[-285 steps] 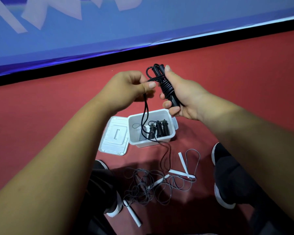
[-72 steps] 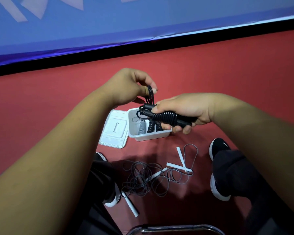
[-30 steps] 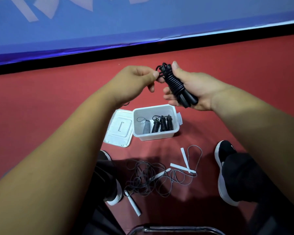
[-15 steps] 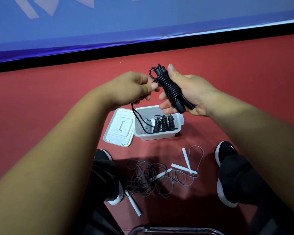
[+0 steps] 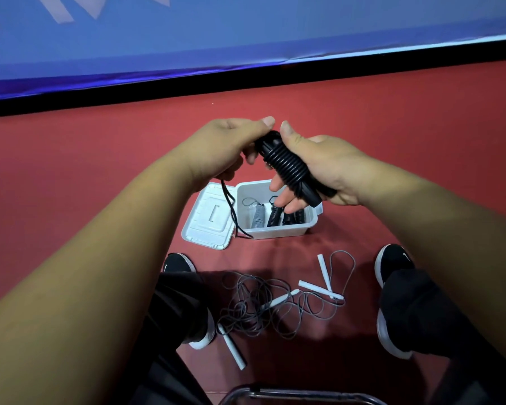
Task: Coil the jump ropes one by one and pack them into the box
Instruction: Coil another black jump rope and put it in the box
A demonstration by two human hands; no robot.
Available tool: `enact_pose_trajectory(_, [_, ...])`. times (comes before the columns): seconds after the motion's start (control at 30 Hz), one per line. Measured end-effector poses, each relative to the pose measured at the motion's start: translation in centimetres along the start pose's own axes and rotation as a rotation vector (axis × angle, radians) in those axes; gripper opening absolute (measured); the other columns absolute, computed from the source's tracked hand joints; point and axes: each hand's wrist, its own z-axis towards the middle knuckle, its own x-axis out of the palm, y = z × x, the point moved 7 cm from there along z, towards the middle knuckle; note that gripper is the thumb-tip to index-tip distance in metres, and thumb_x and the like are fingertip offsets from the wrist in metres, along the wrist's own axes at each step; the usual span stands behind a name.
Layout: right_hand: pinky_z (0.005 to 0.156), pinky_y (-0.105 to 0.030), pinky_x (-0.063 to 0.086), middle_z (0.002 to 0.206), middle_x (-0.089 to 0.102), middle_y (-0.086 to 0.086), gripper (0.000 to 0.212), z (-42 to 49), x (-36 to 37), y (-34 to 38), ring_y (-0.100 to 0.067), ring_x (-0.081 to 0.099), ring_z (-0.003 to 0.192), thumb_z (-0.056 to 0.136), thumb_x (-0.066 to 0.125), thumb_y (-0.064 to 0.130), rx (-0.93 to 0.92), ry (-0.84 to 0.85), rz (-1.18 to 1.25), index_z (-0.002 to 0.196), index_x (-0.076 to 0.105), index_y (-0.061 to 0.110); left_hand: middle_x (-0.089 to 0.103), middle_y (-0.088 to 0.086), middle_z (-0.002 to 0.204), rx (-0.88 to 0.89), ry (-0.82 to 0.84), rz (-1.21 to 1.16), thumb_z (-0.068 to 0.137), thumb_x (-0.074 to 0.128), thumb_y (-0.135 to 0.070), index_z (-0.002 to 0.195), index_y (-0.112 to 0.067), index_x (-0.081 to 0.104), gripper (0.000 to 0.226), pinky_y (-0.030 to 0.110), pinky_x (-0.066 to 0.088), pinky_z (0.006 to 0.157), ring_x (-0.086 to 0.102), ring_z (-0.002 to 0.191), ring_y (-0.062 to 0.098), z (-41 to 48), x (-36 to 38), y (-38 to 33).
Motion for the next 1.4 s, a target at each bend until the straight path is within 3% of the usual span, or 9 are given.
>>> enact_pose_trajectory(0.13, [0.062, -0.047, 0.066, 0.087, 0.077, -0.020, 0.060, 0.3, -0.4, -0.1, -0.035, 0.075, 0.068, 0.102, 0.051, 0.067, -0.029, -0.086, -0.058, 0.114, 0.068, 0.010, 0.065, -0.001, 0.091, -0.057, -0.016, 0.050, 0.098, 0.063, -0.058, 0.102, -0.025, 0.077, 0.036, 0.023, 0.026, 0.052, 0.030, 0.052, 0.012, 0.2, -0.3, 1.0])
enact_pose_trajectory(0.27, [0.061, -0.045, 0.066, 0.082, 0.077, -0.012, 0.052, 0.8, -1.0, -0.2, -0.029, 0.072, 0.063, 0.101, 0.053, 0.068, -0.059, -0.208, -0.114, 0.112, 0.072, 0.020, 0.079, 0.001, 0.106, -0.077, -0.028, 0.024, 0.100, 0.066, -0.042, 0.115, -0.027, 0.075, 0.023, 0.020, 0.029, 0.049, 0.031, 0.051, 0.010, 0.5, -0.3, 1.3])
enact_pose_trajectory(0.4, [0.063, -0.044, 0.066, 0.084, 0.076, -0.010, 0.050, 1.3, -1.3, -0.2, -0.028, 0.074, 0.067, 0.104, 0.048, 0.066, -0.069, -0.221, -0.127, 0.115, 0.071, 0.023, 0.073, -0.009, 0.077, -0.015, -0.070, 0.043, 0.100, 0.071, -0.031, 0.115, -0.028, 0.076, 0.017, 0.021, 0.031, 0.047, 0.034, 0.051, 0.010, 1.0, -0.3, 1.3])
enact_pose_trajectory(0.57, [0.087, -0.057, 0.064, 0.087, 0.078, -0.009, 0.046, 1.3, -1.2, -1.4, -0.030, 0.078, 0.087, 0.105, 0.043, 0.067, 0.029, -0.150, -0.107, 0.117, 0.068, 0.030, 0.058, -0.018, 0.057, 0.004, -0.103, 0.047, 0.099, 0.071, -0.023, 0.113, -0.019, 0.076, 0.015, 0.021, 0.030, 0.046, 0.033, 0.052, 0.010, 1.2, 0.1, 1.7])
enact_pose_trajectory(0.7, [0.075, -0.053, 0.066, 0.085, 0.077, -0.003, 0.047, 0.9, -1.0, -2.5, -0.022, 0.074, 0.073, 0.101, 0.043, 0.074, 0.136, -0.149, -0.054, 0.117, 0.067, 0.037, 0.059, -0.016, 0.058, -0.055, -0.136, -0.049, 0.097, 0.072, -0.017, 0.112, -0.016, 0.077, 0.016, 0.019, 0.027, 0.044, 0.031, 0.045, 0.007, 1.6, 0.8, 2.8])
enact_pose_trajectory(0.87, [0.048, -0.034, 0.057, 0.077, 0.072, -0.005, 0.061, 0.7, -1.0, -2.2, -0.022, 0.066, 0.057, 0.101, 0.041, 0.076, 0.082, -0.233, -0.047, 0.120, 0.065, 0.023, 0.067, 0.006, 0.084, -0.101, -0.165, -0.198, 0.096, 0.066, -0.014, 0.109, -0.009, 0.074, 0.017, 0.023, 0.028, 0.051, 0.033, 0.048, 0.011, 2.0, 1.6, 3.2])
enact_pose_trajectory(1.0, [0.048, -0.038, 0.060, 0.077, 0.073, -0.009, 0.074, 0.8, -1.1, -2.1, -0.029, 0.070, 0.056, 0.098, 0.042, 0.079, 0.075, -0.199, -0.014, 0.126, 0.065, 0.015, 0.067, 0.008, 0.087, -0.073, -0.123, -0.216, 0.098, 0.062, -0.014, 0.106, -0.012, 0.070, 0.012, 0.024, 0.031, 0.051, 0.035, 0.048, 0.011, 2.3, 2.0, 2.6])
enact_pose_trajectory(1.17, [0.052, -0.044, 0.063, 0.077, 0.075, -0.018, 0.080, 0.5, -1.2, -2.4, -0.038, 0.075, 0.063, 0.099, 0.038, 0.079, 0.098, -0.166, -0.059, 0.115, 0.072, 0.009, 0.065, 0.003, 0.086, -0.074, -0.023, -0.123, 0.098, 0.063, -0.016, 0.099, -0.019, 0.072, 0.010, 0.022, 0.033, 0.048, 0.035, 0.049, 0.009, 2.5, 2.0, 2.9])
enact_pose_trajectory(1.4, [0.055, -0.042, 0.064, 0.084, 0.077, -0.023, 0.081, 0.4, -1.0, -2.8, -0.037, 0.076, 0.066, 0.100, 0.036, 0.079, 0.120, -0.100, -0.104, 0.114, 0.071, 0.007, 0.067, -0.002, 0.083, -0.046, 0.060, 0.008, 0.100, 0.066, -0.022, 0.111, -0.013, 0.075, 0.017, 0.022, 0.033, 0.049, 0.034, 0.054, 0.010, 2.1, 1.5, 3.1])
